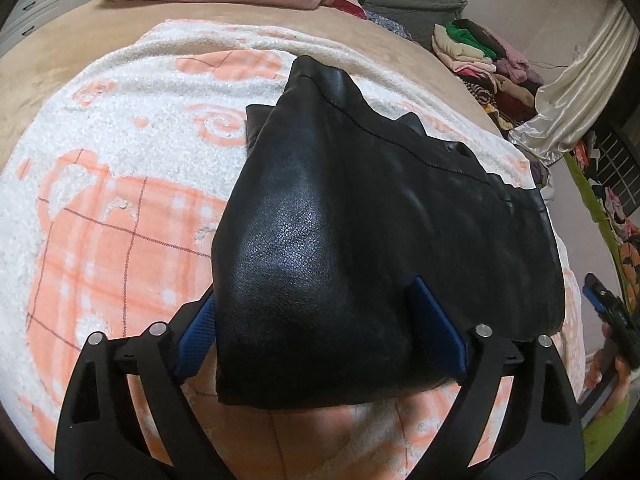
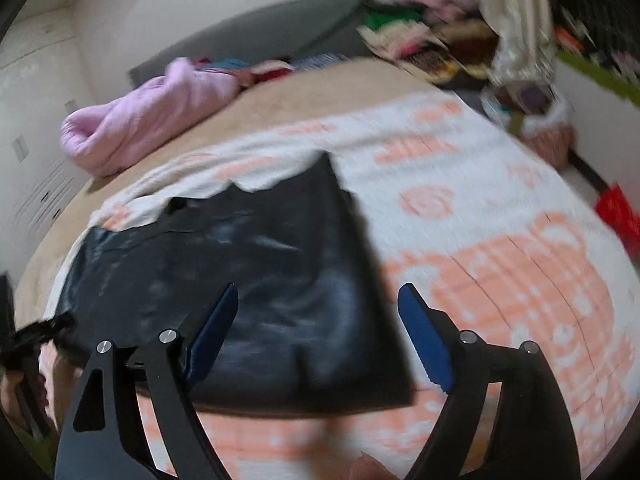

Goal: Fold large clothes

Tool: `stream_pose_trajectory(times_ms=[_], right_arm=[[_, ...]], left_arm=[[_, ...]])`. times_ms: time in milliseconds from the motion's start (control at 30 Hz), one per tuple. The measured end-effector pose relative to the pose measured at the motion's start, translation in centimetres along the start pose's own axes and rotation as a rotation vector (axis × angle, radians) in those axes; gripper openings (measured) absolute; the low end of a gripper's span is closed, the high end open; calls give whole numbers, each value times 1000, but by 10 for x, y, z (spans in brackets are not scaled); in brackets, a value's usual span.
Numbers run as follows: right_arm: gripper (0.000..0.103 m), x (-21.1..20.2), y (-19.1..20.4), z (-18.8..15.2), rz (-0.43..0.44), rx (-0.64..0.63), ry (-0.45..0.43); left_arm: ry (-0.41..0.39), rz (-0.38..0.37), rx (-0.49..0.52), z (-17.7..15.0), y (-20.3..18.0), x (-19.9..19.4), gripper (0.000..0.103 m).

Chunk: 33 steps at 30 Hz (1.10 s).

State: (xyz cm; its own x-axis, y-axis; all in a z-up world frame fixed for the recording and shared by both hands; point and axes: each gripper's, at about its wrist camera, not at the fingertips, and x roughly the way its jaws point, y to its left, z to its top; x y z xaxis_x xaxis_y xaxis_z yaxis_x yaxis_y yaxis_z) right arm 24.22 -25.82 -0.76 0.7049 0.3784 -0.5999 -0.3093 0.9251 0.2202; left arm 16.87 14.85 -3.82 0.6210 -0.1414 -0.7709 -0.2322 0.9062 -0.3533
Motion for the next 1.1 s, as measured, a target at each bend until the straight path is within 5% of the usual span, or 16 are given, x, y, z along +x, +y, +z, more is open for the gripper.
stream_pose_trajectory(times_ms=[133, 267, 467, 600, 833, 967, 1100], right_arm=[[80, 1, 46, -5, 91, -98, 8], [64, 8, 98, -12, 206, -186, 55], [60, 30, 144, -26, 198, -274, 117], [59, 67, 148, -45, 129, -258, 241], [59, 75, 146, -55, 127, -247, 231], [53, 68, 142, -29, 194, -187, 216], [50, 75, 146, 10, 153, -183, 166]], left_arm=[[-5, 11, 6, 2, -1, -2, 90], [-13, 18, 12, 4, -2, -5, 90], [-9, 26, -10, 7, 7, -3, 90], [-14, 38, -12, 9, 11, -3, 90], [-2, 43, -24, 13, 16, 3, 93], [-6, 43, -28, 20, 18, 2, 93], [-11, 53, -23, 28, 19, 3, 93]])
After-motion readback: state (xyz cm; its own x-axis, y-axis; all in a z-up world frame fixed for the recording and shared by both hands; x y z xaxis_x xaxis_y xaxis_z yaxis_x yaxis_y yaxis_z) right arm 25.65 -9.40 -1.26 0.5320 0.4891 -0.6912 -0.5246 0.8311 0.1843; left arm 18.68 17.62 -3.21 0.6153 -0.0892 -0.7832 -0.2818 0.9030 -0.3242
